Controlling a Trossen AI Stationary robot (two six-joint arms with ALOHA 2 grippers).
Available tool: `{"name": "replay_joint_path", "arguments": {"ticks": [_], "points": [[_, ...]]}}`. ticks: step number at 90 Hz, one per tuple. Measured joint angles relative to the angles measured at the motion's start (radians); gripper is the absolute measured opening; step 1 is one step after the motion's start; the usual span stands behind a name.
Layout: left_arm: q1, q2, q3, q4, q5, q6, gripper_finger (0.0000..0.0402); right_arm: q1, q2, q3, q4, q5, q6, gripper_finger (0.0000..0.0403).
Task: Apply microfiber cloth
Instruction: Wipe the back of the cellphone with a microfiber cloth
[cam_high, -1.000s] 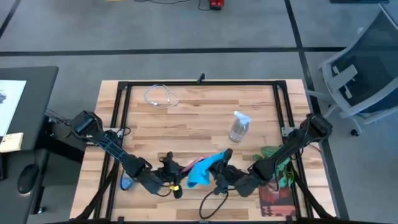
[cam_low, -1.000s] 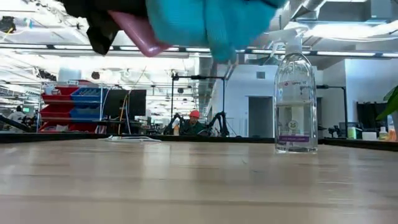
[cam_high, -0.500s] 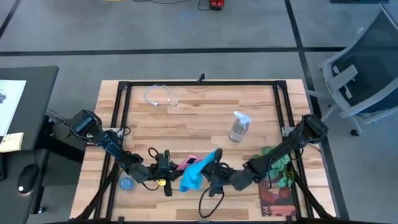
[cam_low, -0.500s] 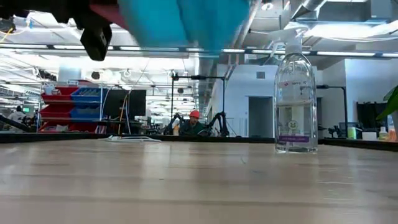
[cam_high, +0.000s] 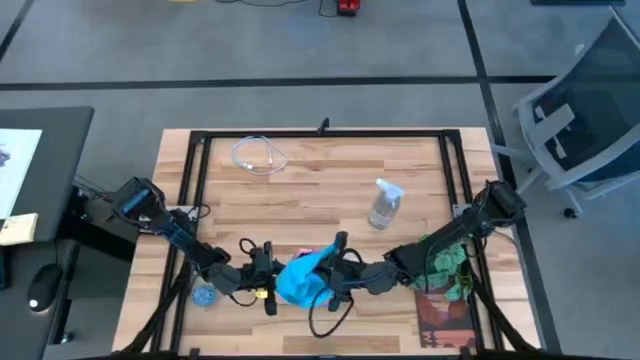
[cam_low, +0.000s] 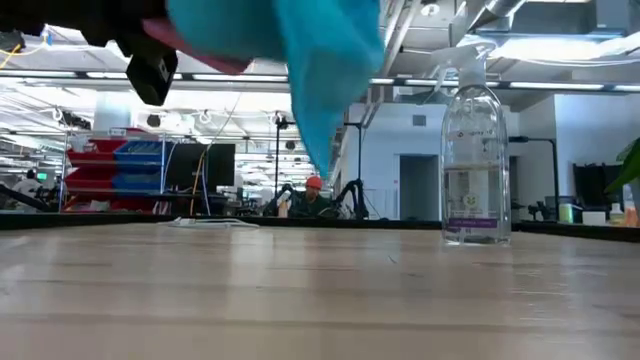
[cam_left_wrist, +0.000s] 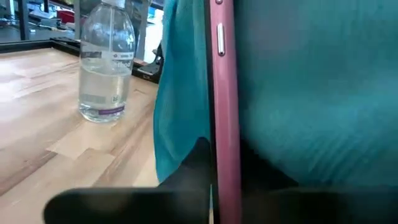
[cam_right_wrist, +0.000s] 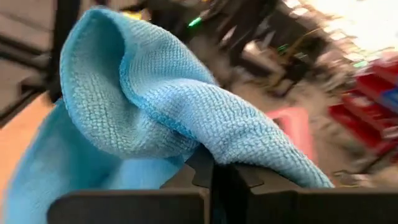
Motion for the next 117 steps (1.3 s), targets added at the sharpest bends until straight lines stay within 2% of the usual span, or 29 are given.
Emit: {"name": "replay_joint_path", "arguments": {"ticks": [8,28,40,57,70,86,99,117], "points": [[0.000,0.000,0.000,-0.001,0.001,-0.003,0.0002,0.003,-0.002,0.000,-0.003,0.010,-0.015,0.0000],[0.000,-0.003,0.004,0.013,0.016,-0.005,0.0002,0.041,-0.009,-0.003,0.211,0.192,-0.232,0.0000],[0.000,-0.003,0.003,0.001,0.015,-0.009,0.0002,0.032,-0.010,-0.003,0.208,0.197,-0.194,0.0000],[0.000,0.000,0.000,-0.002,0.004,-0.012,0.0002,0.010,-0.015,0.001,0.034,0.094,-0.014,0.0000],[0.001,0.001,0.000,0.024,-0.039,-0.002,0.0002,0.015,0.020,0.000,-0.068,0.054,0.078,0.0000],[0.003,0.001,0.000,0.049,-0.033,0.008,0.0002,0.021,0.108,0.000,0.038,-0.004,0.084,0.0000],[0.007,-0.001,0.002,0.085,-0.039,0.000,0.0002,0.021,0.157,-0.002,0.180,-0.024,0.013,0.0000],[0.007,-0.001,0.003,0.160,-0.038,0.056,0.0002,0.002,0.152,0.001,0.132,-0.091,0.034,0.0000]]}}
